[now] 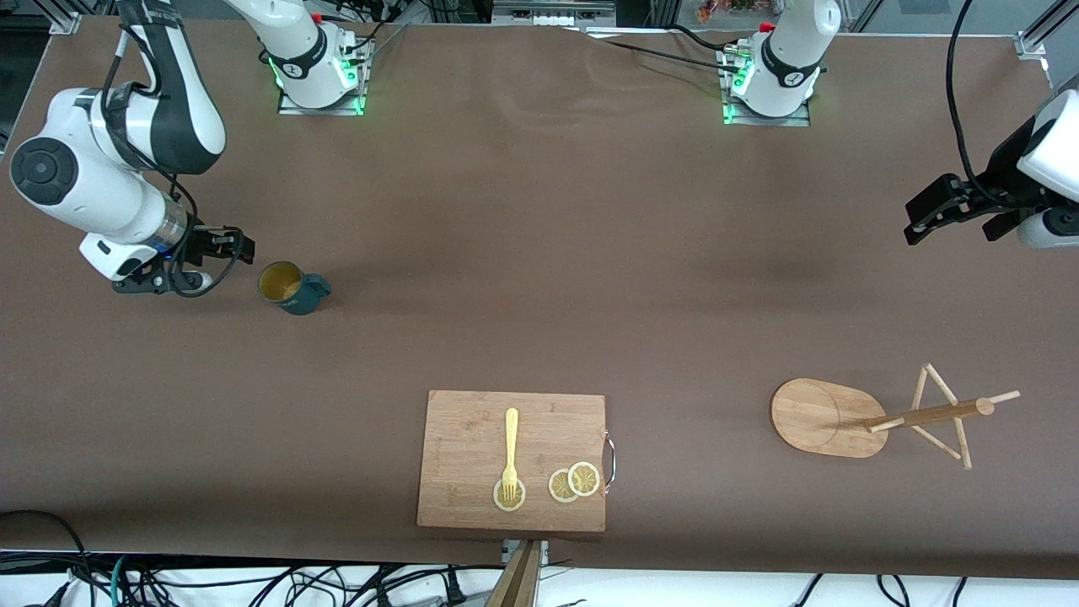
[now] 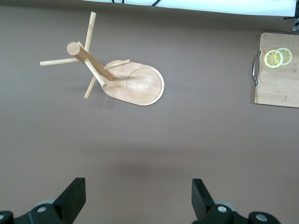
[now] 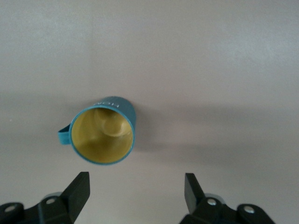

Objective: Pass cup and hang on rack
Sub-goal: 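Lower the right gripper and grasp the teal mug rim, then carry the mug toward the table middle while the left gripper approaches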

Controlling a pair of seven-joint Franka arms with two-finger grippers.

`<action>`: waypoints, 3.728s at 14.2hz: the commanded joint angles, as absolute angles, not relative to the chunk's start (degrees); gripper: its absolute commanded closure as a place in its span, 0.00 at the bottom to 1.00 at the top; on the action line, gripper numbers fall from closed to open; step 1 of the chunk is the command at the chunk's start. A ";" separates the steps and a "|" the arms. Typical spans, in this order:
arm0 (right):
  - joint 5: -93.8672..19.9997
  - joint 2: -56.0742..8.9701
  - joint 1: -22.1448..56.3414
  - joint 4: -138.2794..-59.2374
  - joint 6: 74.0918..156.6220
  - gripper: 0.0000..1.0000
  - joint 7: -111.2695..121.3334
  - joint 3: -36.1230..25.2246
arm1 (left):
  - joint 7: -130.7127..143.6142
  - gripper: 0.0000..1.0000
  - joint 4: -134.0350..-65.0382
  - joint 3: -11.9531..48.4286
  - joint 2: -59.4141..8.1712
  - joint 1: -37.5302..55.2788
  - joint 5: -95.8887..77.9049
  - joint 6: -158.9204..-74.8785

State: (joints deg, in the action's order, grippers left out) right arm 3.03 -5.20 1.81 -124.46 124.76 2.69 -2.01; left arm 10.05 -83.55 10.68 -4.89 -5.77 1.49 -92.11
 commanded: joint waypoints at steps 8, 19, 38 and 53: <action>3.25 -11.86 2.11 -130.60 143.87 0.25 3.08 -1.14 | 9.76 0.00 -82.35 10.99 -5.54 -5.98 2.11 -86.05; 3.16 -10.81 2.11 -129.65 140.47 1.00 2.29 0.43 | 9.76 0.00 -89.38 11.07 -4.75 -5.54 0.97 -88.07; 3.69 -45.52 32.43 -72.16 122.87 1.00 -55.46 12.31 | 9.05 0.00 -95.71 12.39 -5.54 -5.98 -0.26 -91.23; 5.26 -49.75 35.77 -72.33 132.98 0.93 -59.33 12.30 | 9.32 0.00 -99.92 11.95 -3.78 -5.98 -2.99 -94.21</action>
